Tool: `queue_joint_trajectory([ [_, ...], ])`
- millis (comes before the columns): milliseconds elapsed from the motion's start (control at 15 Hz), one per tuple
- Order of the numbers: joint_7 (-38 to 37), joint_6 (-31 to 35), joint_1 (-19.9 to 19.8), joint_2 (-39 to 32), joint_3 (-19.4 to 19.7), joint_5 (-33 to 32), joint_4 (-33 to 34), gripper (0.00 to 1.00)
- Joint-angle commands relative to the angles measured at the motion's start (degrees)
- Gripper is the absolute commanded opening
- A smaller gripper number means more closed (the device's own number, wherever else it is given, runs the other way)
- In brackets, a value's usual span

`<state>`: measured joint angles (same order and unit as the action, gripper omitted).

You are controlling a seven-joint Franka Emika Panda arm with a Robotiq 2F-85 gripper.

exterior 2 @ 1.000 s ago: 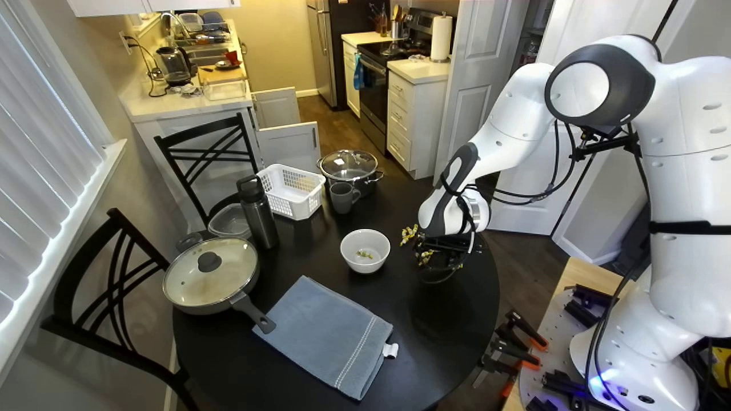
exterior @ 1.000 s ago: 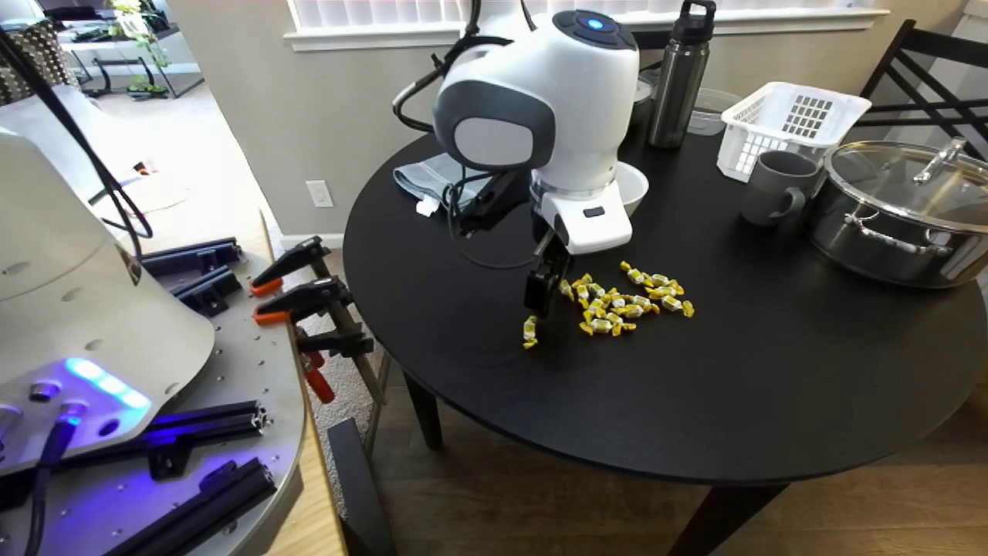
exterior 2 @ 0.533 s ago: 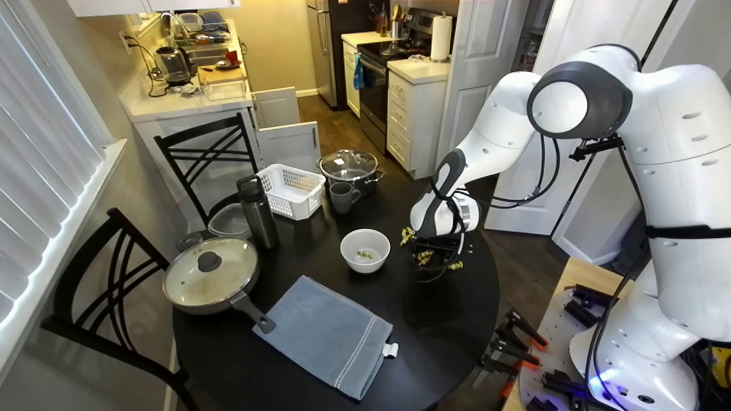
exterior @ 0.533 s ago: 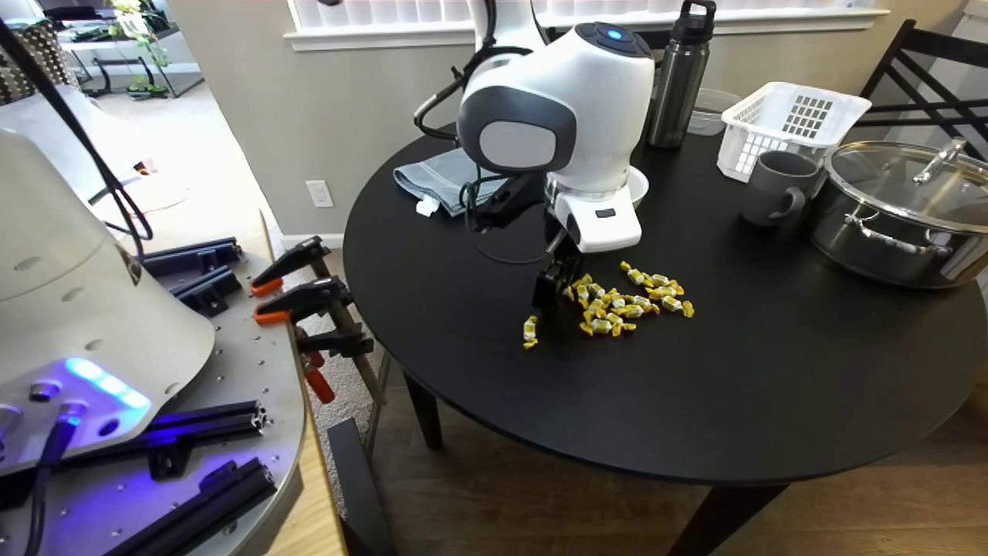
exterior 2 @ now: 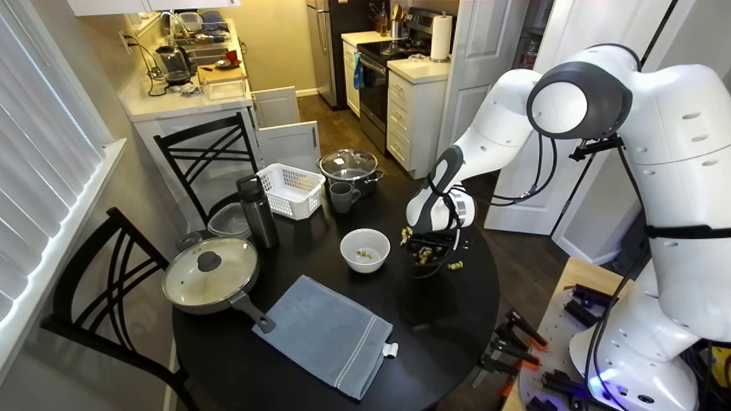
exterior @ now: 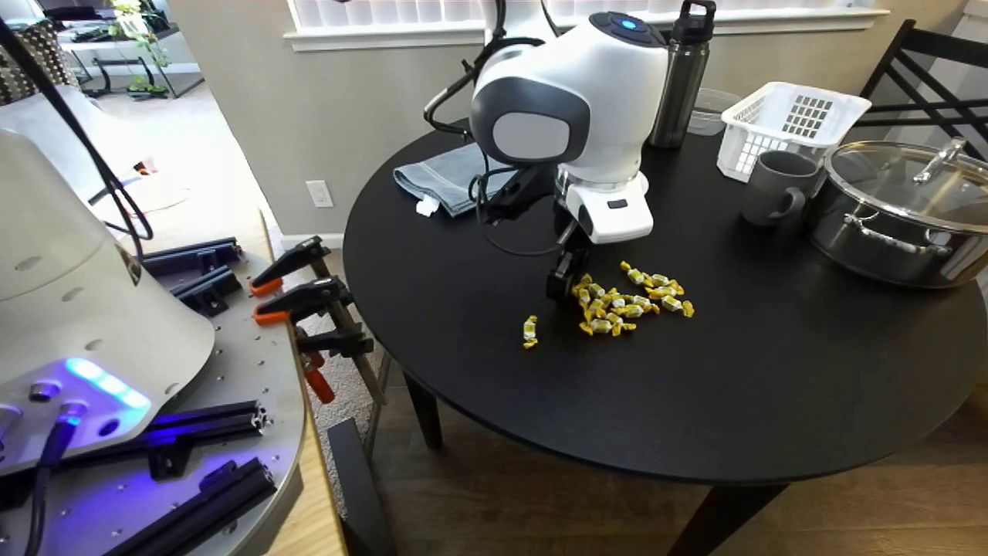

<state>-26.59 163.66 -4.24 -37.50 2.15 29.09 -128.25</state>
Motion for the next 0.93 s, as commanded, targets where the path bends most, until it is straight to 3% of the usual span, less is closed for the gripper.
queue_joint_trajectory([
  [0,-1.4,-1.4,0.5,-0.3,0.5,-0.3,0.2,0.03],
  [667,1.6,-2.3,1.7,13.7,3.3,-6.2,-8.4,0.06],
  [867,3.8,-1.8,-0.2,17.5,0.2,-5.0,-8.3,0.06],
])
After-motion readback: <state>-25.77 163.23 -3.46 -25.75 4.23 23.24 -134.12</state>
